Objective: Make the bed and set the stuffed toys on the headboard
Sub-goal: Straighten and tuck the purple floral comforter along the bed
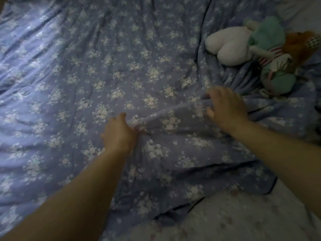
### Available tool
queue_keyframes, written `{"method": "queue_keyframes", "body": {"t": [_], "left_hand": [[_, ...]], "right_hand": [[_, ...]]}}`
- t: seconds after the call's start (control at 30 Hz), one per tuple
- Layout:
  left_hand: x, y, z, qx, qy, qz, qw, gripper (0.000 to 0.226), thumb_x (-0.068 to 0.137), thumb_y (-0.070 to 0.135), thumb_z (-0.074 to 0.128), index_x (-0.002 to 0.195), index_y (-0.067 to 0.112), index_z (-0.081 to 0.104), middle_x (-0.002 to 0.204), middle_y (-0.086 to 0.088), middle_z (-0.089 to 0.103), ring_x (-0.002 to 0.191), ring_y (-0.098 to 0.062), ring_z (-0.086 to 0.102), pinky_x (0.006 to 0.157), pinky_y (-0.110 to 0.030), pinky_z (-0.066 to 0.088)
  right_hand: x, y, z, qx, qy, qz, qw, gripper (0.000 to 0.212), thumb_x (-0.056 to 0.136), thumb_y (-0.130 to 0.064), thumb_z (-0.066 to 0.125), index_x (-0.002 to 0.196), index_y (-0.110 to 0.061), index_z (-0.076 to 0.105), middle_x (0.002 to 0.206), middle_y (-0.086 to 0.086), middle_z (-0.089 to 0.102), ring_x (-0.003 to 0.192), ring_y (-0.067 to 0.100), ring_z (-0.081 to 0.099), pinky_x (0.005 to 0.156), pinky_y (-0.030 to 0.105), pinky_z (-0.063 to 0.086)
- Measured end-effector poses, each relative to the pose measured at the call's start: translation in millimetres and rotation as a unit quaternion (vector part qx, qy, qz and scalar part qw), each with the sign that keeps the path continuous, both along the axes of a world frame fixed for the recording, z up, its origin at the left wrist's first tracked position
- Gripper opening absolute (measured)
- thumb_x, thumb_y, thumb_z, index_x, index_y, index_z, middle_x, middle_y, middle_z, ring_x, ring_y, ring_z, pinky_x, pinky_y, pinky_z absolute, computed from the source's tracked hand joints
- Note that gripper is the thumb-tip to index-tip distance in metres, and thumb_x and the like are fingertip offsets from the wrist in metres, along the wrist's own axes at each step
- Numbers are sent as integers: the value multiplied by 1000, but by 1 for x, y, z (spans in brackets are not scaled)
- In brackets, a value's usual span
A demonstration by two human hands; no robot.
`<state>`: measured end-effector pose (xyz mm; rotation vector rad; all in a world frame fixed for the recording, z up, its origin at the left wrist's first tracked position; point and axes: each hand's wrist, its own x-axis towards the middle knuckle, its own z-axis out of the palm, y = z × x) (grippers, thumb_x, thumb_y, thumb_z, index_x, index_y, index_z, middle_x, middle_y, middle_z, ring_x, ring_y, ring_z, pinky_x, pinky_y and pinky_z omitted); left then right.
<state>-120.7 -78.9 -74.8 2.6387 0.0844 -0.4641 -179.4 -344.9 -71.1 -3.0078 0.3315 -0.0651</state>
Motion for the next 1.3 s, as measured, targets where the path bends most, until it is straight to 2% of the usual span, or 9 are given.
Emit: {"method": "queue_keyframes", "body": {"t": [0.17,0.4,0.57,0.7,0.83,0.97,1.07,1.17,1.3], "left_hand": [[-48,-3,-15,-25,-124,-103,987,30,91,17,57,120,11,53,125,-12,44,110,-31,48,88,-38,41],[-147,10,-82,113,139,-347,920,51,82,52,58,121,22,47,124,1,41,115,-22,48,88,-35,44],[-172,30,-105,158,85,-333,926,12,72,19,59,82,13,63,91,-9,58,83,-33,63,61,-41,50],[-155,40,-97,-8,173,-223,959,17,95,20,48,99,6,57,110,-18,61,103,-34,56,77,-35,41],[-144,49,-65,-102,219,-195,951,18,99,20,40,86,11,48,104,-23,59,89,-30,53,72,-35,40],[-153,59,-35,-170,280,-242,913,37,89,49,53,110,20,50,102,-2,57,84,-12,54,71,-23,41],[-172,66,-21,-26,214,-397,892,74,76,50,70,135,26,32,124,2,54,104,-22,57,81,-33,48],[-191,73,-16,74,58,-428,899,61,85,32,63,135,22,31,127,-9,46,107,-33,53,76,-38,44],[-205,85,-3,82,38,-340,936,28,90,29,55,113,14,53,118,-10,49,105,-31,51,82,-38,43]], "right_hand": [[-54,45,-31,55,231,237,942,52,85,-61,52,119,-22,55,122,0,51,112,23,50,92,34,40],[-141,95,-95,-12,204,384,900,49,60,-69,56,82,-26,59,82,-5,58,70,14,55,63,27,44],[-157,117,-119,-16,187,252,949,69,43,-45,82,106,-20,67,104,3,67,86,24,66,73,33,51],[-150,125,-110,-7,195,234,952,95,36,-47,86,122,-15,61,118,7,63,105,29,64,89,44,51],[-145,141,-77,26,250,230,940,54,86,-33,60,135,-22,41,127,2,56,114,24,54,98,35,40],[-152,147,-38,90,297,160,937,43,89,-48,53,126,-27,50,116,6,63,100,27,59,72,31,40],[-160,153,-8,190,377,92,902,28,88,-40,58,106,-18,60,100,8,66,82,23,57,68,30,42],[-170,157,22,277,459,34,844,24,87,-34,61,80,-13,51,72,2,52,65,20,46,62,31,36],[-180,156,61,213,571,3,793,65,69,-62,69,118,-23,50,123,-9,50,111,20,52,98,34,42]]}}
